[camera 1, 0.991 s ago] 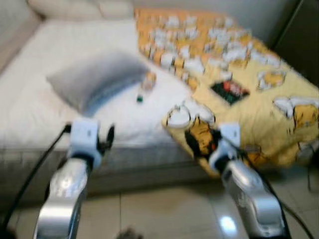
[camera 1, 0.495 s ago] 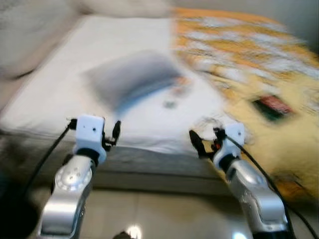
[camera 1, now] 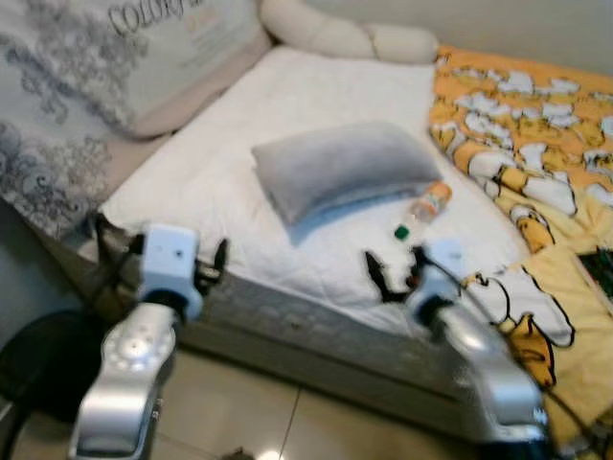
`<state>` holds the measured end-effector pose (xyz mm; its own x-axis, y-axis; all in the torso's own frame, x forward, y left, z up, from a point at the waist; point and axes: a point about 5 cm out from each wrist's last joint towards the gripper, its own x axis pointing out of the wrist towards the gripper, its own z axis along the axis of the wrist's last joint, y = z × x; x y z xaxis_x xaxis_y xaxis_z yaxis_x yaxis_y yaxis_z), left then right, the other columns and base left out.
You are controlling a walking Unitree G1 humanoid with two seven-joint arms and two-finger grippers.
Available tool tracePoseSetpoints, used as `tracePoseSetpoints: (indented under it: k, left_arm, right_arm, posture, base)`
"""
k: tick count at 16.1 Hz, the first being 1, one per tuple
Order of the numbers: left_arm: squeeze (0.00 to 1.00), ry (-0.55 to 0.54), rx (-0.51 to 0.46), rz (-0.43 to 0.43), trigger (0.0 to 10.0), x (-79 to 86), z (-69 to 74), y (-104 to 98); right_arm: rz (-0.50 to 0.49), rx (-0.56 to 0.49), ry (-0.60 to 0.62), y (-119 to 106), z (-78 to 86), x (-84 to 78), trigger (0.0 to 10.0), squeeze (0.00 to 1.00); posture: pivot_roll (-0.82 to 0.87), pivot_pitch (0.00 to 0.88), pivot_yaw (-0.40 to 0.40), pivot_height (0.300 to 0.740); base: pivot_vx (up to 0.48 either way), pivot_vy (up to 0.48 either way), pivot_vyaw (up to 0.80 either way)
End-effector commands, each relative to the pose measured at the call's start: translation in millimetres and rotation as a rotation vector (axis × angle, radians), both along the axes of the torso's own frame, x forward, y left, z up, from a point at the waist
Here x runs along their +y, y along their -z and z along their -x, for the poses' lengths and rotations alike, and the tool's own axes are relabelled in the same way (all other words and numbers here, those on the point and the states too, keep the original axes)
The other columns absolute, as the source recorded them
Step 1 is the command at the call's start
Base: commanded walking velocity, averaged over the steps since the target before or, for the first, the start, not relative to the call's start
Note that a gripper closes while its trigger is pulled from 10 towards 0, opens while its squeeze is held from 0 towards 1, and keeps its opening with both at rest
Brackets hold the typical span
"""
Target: Clean up the room
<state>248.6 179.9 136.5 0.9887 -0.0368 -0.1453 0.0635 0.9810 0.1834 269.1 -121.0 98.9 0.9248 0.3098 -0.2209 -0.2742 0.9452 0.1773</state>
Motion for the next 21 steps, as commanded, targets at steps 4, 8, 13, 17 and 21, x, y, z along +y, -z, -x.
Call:
tracePoseSetpoints:
  k: [4, 8, 13, 17, 21]
  left_arm:
    - [0.00, 0.061, 0.003, 0.026, 10.0, -12.8, -3.7, 0.2]
    - [0.00, 0.061, 0.000, 0.033, 10.0, -12.4, -5.1, -0.1]
    - [0.00, 0.060, -0.004, 0.032, 10.0, -12.9, -5.9, -0.4]
    - [0.00, 0.059, -0.005, 0.029, 10.0, -12.0, -5.6, -0.2]
    - [0.00, 0.059, -0.007, 0.024, 10.0, -10.8, -4.0, -0.3]
  right_arm:
    - [0.060, 0.003, 0.083, -1.0, -3.0, -21.4, 10.0, 0.00]
    - [0.099, 0.000, 0.120, -1.9, -4.5, -24.5, 10.0, 0.00]
    - [0.088, 0.007, 0.120, -2.4, -6.5, -23.3, 10.0, 0.00]
    - [0.083, 0.009, 0.111, -2.6, -8.0, -20.7, 10.0, 0.00]
    - [0.079, 0.014, 0.093, -1.9, -9.0, -16.4, 10.0, 0.00]
  posture:
    - [0.07, 0.000, -0.034, 0.740]
    - [0.07, 0.000, -0.032, 0.740]
    - [0.07, 0.000, -0.034, 0.740]
    - [0.07, 0.000, -0.036, 0.740]
    - [0.08, 0.000, -0.043, 0.740]
  base:
    - [0.285, 0.000, -0.80]
    - [0.321, 0.000, 0.00]
    - [0.330, 0.000, 0.00]
    - [0.329, 0.000, 0.00]
    - [0.327, 0.000, 0.00]
